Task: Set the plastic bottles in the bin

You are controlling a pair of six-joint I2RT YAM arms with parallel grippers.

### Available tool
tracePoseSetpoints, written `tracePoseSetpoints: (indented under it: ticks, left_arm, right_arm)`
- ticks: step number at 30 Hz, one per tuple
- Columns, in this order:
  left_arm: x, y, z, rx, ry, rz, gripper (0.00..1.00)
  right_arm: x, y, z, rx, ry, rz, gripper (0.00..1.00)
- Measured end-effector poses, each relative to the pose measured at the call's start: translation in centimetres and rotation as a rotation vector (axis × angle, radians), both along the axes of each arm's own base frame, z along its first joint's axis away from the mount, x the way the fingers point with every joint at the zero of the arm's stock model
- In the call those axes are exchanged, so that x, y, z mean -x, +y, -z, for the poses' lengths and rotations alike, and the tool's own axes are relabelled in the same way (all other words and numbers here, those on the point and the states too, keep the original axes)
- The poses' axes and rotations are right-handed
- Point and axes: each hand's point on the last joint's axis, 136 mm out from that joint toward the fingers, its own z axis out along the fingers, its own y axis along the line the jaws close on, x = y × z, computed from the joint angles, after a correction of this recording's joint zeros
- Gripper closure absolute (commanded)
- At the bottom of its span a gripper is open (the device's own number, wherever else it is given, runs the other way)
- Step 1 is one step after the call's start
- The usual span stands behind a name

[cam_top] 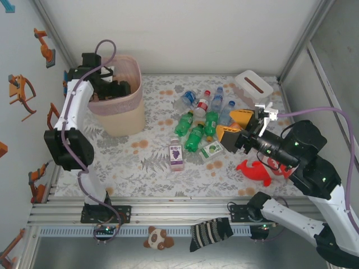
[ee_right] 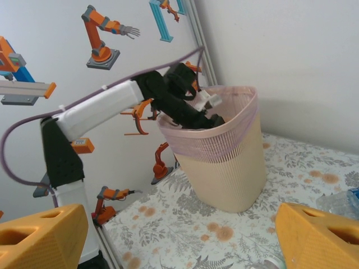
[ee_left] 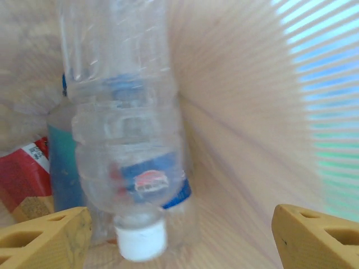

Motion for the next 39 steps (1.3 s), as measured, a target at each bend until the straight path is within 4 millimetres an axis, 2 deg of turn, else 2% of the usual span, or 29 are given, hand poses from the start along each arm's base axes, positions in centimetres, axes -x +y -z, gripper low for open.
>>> tracePoseSetpoints:
  ticks: [5, 14, 21, 25, 29, 36, 39]
  left_arm:
    - [1.4, 0.1, -4.1, 0.008, -0.095, -0.004, 0.16]
    - [3.1, 0.1, -7.7, 0.022, -0.174, -0.013, 0.18]
    - [5.3, -1.2, -11.0, 0.025, -0.250, -0.001, 0.18]
    - [6.7, -3.2, -12.4, 0.007, -0.289, 0.016, 0.19]
    - [8.0, -6.1, -12.8, -0.029, -0.310, 0.044, 0.19]
    - [10.7, -11.5, -12.5, -0.104, -0.336, 0.069, 0.22]
    - [11.9, -13.3, -11.1, -0.153, -0.336, 0.066, 0.22]
  right_arm:
    - [-0.1, 0.0, 0.2, 0.003, 0.004, 0.004, 0.15]
    - [-0.5, 0.2, 1.1, 0.026, 0.028, 0.012, 0.15]
    - [-1.2, 0.7, 1.7, 0.044, 0.046, 0.014, 0.16]
    - [-1.4, 0.7, 1.9, 0.048, 0.050, 0.027, 0.16]
    - [-1.5, 0.6, 2.1, 0.052, 0.054, 0.034, 0.16]
    - [-1.6, 0.2, 2.3, 0.057, 0.058, 0.056, 0.16]
    - [-1.5, -0.1, 2.4, 0.056, 0.056, 0.065, 0.16]
